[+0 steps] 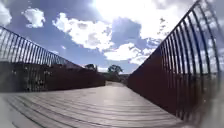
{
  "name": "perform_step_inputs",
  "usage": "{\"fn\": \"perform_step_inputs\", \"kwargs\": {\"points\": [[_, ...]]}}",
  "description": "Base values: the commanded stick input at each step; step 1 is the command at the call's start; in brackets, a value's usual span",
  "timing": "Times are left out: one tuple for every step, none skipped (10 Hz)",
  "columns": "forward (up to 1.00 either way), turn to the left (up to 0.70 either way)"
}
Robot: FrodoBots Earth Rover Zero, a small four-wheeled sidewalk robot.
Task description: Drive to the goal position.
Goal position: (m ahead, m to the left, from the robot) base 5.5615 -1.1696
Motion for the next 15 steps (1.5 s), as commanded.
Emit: {"fn": "perform_step_inputs", "kwargs": {"points": [[0.85,0.0],[0.85,0.0],[0.85,0.0],[0.85,0.0],[0.85,0.0],[0.85,0.0],[0.85,0.0],[0.85,0.0],[0.85,0.0],[0.85,0.0],[0.85,0.0],[0.85,0.0],[0.85,0.0],[0.85,0.0],[0.85,0.0]]}}
